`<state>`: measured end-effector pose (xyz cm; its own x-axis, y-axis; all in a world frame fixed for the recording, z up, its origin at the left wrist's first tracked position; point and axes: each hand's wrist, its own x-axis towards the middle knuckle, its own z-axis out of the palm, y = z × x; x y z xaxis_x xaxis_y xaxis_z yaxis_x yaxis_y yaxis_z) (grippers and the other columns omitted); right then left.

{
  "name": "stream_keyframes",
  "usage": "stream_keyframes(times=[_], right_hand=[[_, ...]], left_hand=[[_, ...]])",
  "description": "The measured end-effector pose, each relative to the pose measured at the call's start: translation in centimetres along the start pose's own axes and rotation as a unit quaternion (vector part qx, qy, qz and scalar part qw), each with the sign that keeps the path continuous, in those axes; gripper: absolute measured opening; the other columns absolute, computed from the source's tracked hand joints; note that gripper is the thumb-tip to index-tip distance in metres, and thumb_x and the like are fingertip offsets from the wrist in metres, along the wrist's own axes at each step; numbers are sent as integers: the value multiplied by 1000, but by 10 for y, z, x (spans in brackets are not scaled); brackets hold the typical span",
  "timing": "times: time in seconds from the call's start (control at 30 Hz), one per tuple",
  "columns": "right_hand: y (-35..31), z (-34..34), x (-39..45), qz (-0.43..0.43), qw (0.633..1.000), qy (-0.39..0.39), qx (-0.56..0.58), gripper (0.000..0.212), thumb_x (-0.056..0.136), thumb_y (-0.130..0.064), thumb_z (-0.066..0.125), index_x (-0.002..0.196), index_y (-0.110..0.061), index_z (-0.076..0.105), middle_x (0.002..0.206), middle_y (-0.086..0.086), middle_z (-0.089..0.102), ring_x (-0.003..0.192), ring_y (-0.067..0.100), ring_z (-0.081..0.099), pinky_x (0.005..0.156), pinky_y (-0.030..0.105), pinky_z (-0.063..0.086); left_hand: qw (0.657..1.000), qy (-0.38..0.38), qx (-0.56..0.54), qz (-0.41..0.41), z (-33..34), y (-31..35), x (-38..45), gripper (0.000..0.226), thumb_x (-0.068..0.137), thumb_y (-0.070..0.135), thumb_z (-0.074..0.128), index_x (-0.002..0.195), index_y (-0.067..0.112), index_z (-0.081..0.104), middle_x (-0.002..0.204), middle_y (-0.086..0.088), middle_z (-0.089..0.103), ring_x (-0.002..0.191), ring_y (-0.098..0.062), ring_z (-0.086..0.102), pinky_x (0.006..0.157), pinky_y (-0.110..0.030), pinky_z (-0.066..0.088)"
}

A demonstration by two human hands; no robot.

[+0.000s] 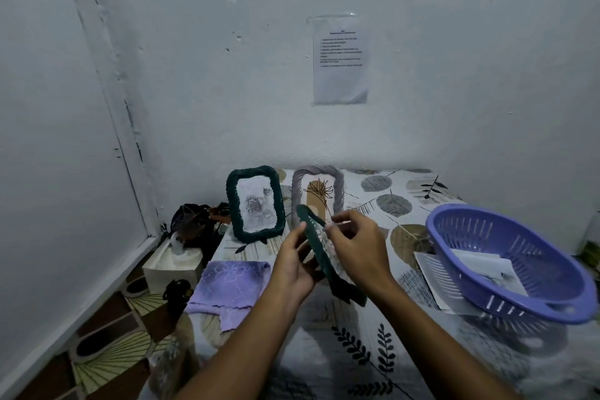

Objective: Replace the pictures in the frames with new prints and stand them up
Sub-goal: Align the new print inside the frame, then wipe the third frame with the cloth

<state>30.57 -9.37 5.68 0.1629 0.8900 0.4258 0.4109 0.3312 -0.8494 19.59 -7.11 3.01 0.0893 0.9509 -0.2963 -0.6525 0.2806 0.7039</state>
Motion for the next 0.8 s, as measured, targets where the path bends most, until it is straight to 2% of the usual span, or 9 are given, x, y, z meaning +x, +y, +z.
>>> stream_keyframes(times=[0.1,0.17,0.27,0.33,0.43,0.53,0.63,0.73,0.8], right_hand=[[15,-9,7,31,999,21,-40,19,91,-23,59,109,-19,63,95,-8,64,87,8,61,77,33,54],[28,-16,11,80,995,10,-53,26,93,-23,56,118,-17,60,113,1,63,98,15,59,88,42,52],[40,-22,10,196,980,-23,14,38,96,-19,51,133,-9,50,131,10,55,114,23,53,95,40,46],[42,-24,7,287,949,-41,127,30,97,-14,49,124,-2,55,116,13,61,100,26,58,82,38,50],[47,-25,5,351,906,-55,229,18,94,-4,47,96,-2,64,84,14,66,72,27,59,64,34,47],[56,-24,5,370,882,-55,287,23,90,9,48,100,-4,64,83,15,64,72,27,59,60,35,47],[63,-23,6,385,867,-49,313,27,88,14,48,97,-6,63,83,15,65,72,27,59,55,33,46],[71,-23,7,397,860,-29,319,27,87,16,47,95,-4,62,84,15,64,75,28,58,58,36,46],[79,-23,8,408,859,-12,310,30,86,17,47,106,0,61,89,17,64,77,30,58,62,38,47]], left_hand=[[998,-16,-57,-9,-4,2,1,26,89,30,59,96,6,67,96,-15,66,92,-32,61,83,-43,50],[996,-44,-73,-14,-7,4,0,34,92,30,53,87,4,73,89,-17,70,81,-32,67,80,-44,50],[994,-71,-81,-23,-15,3,3,50,96,33,44,72,4,77,80,-18,72,67,-31,71,77,-44,49],[992,-73,-94,-30,-20,2,5,49,96,35,43,79,3,76,83,-20,72,68,-34,71,74,-48,55],[990,-64,-112,-50,-27,-1,11,48,98,40,40,100,3,70,95,-23,71,76,-39,70,63,-55,57],[990,-44,-118,-70,-33,-7,19,50,98,40,39,108,0,66,102,-27,69,81,-43,69,62,-59,54],[995,-13,-65,-68,-41,-6,28,46,99,36,40,116,0,63,110,-25,67,93,-40,66,77,-53,56],[997,23,63,-30,-42,-6,26,33,100,27,45,102,1,66,86,-17,73,75,-29,69,61,-38,59],[972,66,220,41,-48,-6,28,29,97,23,54,113,2,63,95,-12,73,76,-21,69,59,-28,57]])
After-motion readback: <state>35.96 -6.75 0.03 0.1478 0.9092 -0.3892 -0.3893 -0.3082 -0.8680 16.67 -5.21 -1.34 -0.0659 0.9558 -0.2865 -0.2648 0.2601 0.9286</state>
